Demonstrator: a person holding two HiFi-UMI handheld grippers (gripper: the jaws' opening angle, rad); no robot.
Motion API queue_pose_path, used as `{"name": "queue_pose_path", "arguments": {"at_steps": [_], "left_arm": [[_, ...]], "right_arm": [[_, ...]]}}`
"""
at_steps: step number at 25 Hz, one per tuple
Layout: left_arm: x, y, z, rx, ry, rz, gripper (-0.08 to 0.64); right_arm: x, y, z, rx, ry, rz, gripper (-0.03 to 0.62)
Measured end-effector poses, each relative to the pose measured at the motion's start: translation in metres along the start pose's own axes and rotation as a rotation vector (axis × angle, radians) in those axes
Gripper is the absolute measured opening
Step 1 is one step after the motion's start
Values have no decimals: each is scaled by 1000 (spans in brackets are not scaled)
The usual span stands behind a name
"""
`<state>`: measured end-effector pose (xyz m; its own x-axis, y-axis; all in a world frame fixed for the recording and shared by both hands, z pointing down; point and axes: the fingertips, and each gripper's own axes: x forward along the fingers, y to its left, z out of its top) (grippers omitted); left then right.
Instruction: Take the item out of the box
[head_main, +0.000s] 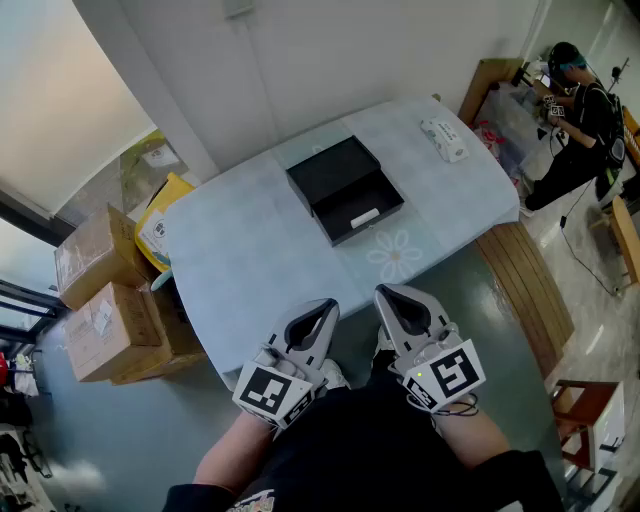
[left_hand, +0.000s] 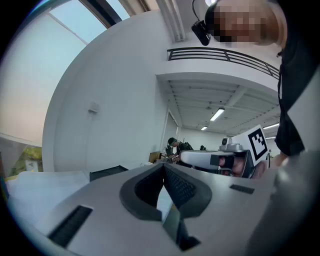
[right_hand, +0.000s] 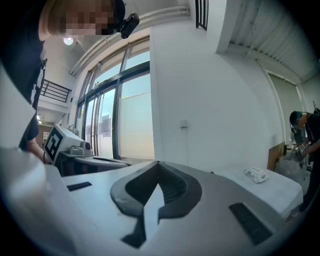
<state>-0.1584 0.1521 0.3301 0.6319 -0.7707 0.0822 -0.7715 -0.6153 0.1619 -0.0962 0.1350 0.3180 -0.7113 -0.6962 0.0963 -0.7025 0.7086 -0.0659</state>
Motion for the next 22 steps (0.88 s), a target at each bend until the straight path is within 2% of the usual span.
{"name": "queue_pose_path", "arguments": {"at_steps": [22], "left_arm": [[14,-4,-5,-4,19,1,8]], "right_arm": [[-1,-10,-1,-2,-7,19,9]]}}
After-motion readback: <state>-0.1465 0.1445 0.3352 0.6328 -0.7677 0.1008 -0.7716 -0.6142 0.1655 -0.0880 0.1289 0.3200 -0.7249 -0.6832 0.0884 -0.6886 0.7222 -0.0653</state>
